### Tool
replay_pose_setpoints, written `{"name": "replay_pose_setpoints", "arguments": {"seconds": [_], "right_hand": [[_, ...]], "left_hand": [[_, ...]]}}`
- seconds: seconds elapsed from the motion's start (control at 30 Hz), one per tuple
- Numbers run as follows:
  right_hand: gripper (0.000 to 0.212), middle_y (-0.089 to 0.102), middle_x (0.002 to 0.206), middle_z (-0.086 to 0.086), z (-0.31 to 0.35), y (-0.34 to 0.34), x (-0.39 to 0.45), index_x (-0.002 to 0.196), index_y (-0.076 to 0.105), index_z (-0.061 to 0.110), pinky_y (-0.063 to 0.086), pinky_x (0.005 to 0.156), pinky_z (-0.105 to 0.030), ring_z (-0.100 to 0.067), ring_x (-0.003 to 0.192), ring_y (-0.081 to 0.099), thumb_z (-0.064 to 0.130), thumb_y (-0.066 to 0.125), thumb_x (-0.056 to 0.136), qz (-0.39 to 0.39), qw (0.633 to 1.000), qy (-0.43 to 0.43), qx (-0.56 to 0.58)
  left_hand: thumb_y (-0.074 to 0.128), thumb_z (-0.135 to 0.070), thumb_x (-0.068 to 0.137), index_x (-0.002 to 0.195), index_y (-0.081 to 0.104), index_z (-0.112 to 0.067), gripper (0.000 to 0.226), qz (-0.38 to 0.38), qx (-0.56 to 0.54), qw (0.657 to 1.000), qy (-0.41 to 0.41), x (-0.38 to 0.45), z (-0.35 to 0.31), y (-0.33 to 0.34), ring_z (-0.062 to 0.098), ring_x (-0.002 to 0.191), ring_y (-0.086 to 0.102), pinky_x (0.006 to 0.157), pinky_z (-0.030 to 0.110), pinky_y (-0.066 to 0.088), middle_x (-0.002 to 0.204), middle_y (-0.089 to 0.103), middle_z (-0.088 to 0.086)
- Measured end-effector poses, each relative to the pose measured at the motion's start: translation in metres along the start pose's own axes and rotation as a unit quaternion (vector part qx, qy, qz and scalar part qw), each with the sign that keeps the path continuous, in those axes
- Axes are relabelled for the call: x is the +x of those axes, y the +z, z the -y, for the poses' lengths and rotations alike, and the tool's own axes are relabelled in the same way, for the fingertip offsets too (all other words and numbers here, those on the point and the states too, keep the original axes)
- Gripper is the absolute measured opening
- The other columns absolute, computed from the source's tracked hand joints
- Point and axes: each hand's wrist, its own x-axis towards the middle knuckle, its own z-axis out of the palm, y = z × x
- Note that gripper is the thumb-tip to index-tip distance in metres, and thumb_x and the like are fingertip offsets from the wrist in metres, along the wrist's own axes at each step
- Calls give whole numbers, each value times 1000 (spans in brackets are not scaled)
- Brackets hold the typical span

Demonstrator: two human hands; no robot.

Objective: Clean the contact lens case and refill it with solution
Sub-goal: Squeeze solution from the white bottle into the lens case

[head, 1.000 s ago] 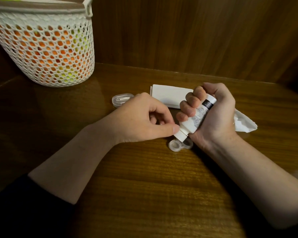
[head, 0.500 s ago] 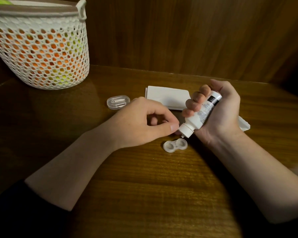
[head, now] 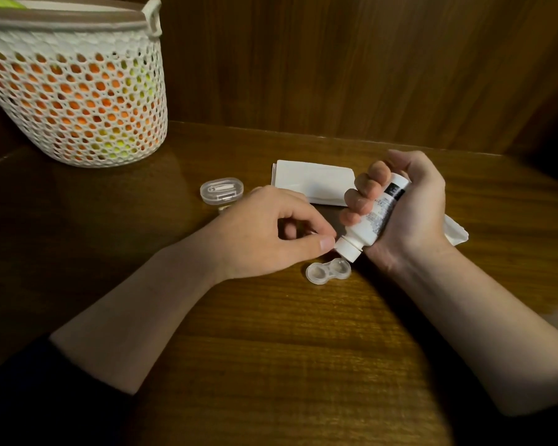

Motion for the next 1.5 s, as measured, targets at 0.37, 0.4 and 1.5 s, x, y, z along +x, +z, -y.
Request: {"name": "replay_pose_setpoints", "arguments": {"seconds": [0.37,0.4,1.5], "right_hand": [[42,40,52,1,1,3,-1,56,45,20,37,46,-23,-16,43,36,29,46,98,-3,1000,-15,-19],[43,40,52,1,1,3,-1,56,45,20,37,45,-23,-16,43,37,29,46,98,-2,1000,-16,-20],[43,39,52,2,2,5,-2,56,44,20,36,45,-23,-16,42,36,28,44,98,-11,999,-25,-24]], "left_hand": [[77,-31,96,106,84,-34,13,2,-2,1000,0,0,0,0,8,79,63,62,13,43,92,73,-20],[77,-31,96,106,84,-34,13,2,-1,1000,0,0,0,0,9,79,63,62,13,43,92,72,-20],[77,-30,96,108,84,-32,14,3,-2,1000,10,1,1,-1,6,77,62,63,12,44,89,70,-26]]}}
